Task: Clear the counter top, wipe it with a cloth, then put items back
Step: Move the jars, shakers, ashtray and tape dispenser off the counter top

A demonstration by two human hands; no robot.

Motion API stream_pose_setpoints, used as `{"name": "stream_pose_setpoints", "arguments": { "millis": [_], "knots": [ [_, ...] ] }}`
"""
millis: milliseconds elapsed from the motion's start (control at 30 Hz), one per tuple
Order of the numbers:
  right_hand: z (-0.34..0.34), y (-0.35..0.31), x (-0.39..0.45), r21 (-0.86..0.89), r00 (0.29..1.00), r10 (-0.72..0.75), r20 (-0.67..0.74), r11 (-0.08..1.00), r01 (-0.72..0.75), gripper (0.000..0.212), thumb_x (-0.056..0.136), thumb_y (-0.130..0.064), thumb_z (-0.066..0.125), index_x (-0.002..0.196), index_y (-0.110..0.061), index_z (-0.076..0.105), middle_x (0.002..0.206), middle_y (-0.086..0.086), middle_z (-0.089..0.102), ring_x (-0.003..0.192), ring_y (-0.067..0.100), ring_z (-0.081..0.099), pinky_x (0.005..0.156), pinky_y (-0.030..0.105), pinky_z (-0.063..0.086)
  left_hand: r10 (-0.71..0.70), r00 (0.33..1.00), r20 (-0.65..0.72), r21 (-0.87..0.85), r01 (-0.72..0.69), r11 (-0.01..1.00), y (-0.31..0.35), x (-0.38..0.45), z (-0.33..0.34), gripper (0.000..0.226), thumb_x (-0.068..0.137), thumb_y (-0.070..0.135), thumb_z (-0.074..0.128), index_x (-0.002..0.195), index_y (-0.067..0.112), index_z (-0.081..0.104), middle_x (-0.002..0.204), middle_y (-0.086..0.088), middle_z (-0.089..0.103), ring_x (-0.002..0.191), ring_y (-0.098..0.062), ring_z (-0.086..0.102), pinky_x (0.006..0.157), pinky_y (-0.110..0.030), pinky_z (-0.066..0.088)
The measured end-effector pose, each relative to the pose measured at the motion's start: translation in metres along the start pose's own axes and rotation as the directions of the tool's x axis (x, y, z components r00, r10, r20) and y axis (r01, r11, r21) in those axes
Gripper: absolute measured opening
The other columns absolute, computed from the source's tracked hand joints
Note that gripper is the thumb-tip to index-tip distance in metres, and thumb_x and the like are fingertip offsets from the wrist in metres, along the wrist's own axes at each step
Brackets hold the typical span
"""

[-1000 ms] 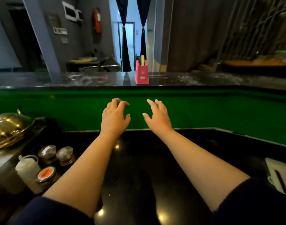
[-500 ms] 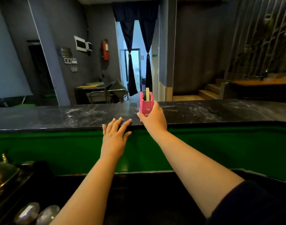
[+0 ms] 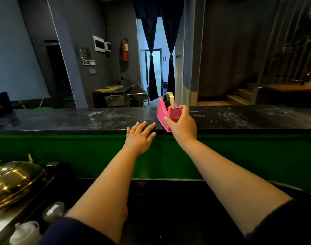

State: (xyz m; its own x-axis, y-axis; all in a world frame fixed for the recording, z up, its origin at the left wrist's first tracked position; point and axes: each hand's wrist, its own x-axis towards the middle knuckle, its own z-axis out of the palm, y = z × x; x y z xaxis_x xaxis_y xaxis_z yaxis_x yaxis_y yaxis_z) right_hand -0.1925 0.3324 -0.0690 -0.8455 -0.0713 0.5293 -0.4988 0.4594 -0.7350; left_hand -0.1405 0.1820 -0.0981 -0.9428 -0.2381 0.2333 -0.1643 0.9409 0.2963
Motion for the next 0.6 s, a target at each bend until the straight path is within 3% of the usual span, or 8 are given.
{"name": "stream_pose_setpoints", "arguments": {
  "millis": [100,167,233,333,467,600],
  "knots": [
    [-0.020,-0.011,-0.038,0.106,0.998,-0.050,0.028,0.993,0.046,0.054,0.084,-0.037,0.070,0.126,-0.018,0.041,0.112,-0.001,0.061,0.098,0.019,0.061,0.072,0.026,0.047,-0.047,0.999,0.023,-0.386,0.052,0.921,0.015,-0.013,-0.022,0.050,0.102,0.045,0.023,0.149,0.028,0.028,0.159,0.000,0.021,0.148,-0.022,0.006,0.118,-0.048,0.002],
    [-0.032,-0.017,-0.067,0.148,0.996,-0.074,0.050,0.987,0.066,0.054,0.083,-0.036,0.072,0.124,-0.020,0.042,0.106,-0.007,0.057,0.094,0.013,0.059,0.071,0.022,0.046,-0.123,0.992,-0.032,-0.691,0.067,0.719,0.026,-0.034,-0.027,0.051,0.101,0.048,0.028,0.147,0.027,0.035,0.154,0.001,0.034,0.144,-0.021,0.025,0.115,-0.042,0.020],
    [-0.041,-0.020,-0.097,0.171,0.993,-0.089,0.077,0.982,0.075,0.053,0.081,-0.035,0.075,0.121,-0.023,0.043,0.105,-0.009,0.059,0.091,0.010,0.060,0.070,0.019,0.047,-0.177,0.984,-0.030,-0.833,0.074,0.549,0.034,-0.059,-0.025,0.051,0.097,0.054,0.035,0.140,0.028,0.048,0.142,0.002,0.050,0.133,-0.019,0.043,0.110,-0.038,0.031],
    [-0.050,-0.016,-0.142,0.186,0.988,-0.117,0.101,0.978,0.097,0.050,0.078,-0.032,0.078,0.114,-0.025,0.043,0.102,-0.007,0.062,0.088,0.010,0.063,0.067,0.014,0.049,-0.189,0.982,-0.016,-0.898,0.069,0.434,0.034,-0.096,-0.007,0.049,0.092,0.053,0.049,0.136,0.032,0.052,0.129,0.005,0.062,0.118,-0.013,0.056,0.106,-0.041,0.042],
    [-0.052,-0.003,-0.200,0.189,0.987,-0.090,0.132,0.980,0.064,0.051,0.075,-0.031,0.080,0.110,-0.025,0.044,0.099,-0.010,0.060,0.088,0.010,0.063,0.071,0.022,0.054,-0.165,0.986,0.018,-0.903,0.087,0.421,0.021,-0.149,0.026,0.060,0.087,0.042,0.063,0.142,0.030,0.043,0.127,0.007,0.063,0.114,-0.010,0.060,0.104,-0.039,0.045],
    [-0.045,0.016,-0.256,0.190,0.978,-0.050,0.203,0.982,0.011,0.051,0.073,-0.027,0.082,0.106,-0.028,0.042,0.098,-0.010,0.060,0.085,0.005,0.061,0.067,0.007,0.046,-0.205,0.974,0.095,-0.890,0.176,0.422,0.004,-0.201,0.054,0.068,0.079,0.045,0.069,0.141,0.031,0.045,0.129,0.005,0.062,0.115,-0.011,0.061,0.102,-0.040,0.047]
  ]
}}
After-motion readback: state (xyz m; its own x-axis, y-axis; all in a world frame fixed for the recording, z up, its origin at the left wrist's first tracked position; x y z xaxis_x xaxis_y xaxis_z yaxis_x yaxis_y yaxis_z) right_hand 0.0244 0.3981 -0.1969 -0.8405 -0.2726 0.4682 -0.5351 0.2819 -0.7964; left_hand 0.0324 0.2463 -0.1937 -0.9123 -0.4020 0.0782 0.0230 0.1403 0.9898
